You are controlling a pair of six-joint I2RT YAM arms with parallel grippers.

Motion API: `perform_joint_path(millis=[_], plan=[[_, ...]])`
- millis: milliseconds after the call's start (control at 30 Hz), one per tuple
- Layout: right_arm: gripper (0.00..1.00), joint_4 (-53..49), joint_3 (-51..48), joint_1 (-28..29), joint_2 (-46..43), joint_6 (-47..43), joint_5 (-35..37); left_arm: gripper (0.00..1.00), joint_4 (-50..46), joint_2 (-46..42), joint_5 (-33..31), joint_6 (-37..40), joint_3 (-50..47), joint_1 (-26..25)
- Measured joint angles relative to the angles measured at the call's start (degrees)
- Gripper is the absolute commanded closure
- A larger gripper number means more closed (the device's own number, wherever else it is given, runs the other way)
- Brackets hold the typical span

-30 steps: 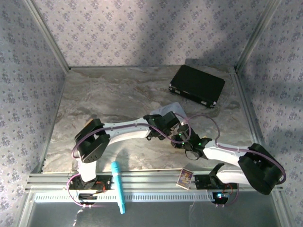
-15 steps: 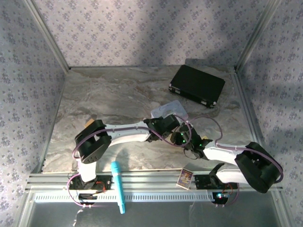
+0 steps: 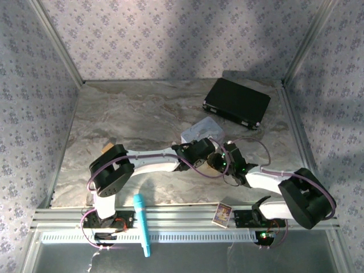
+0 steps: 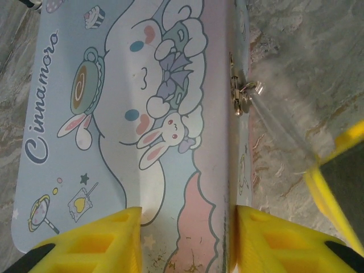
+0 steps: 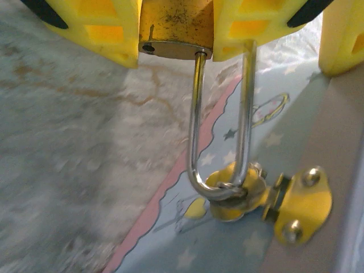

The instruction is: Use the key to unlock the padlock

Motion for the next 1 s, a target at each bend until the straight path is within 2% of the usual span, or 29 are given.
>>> perform_joint_path(millis=[467,1000], plan=[[0.86,1.1,4.0,-5.3,4.2,0.0,0.0,0.63,2.8,-1.2,2.8,0.6,-1.6,0.6],[0.87,0.6,7.1,-7.8,6.9,-1.1,-0.6,0.63,3.1,-2.5,5.6,-0.7,-2.6,1.7]])
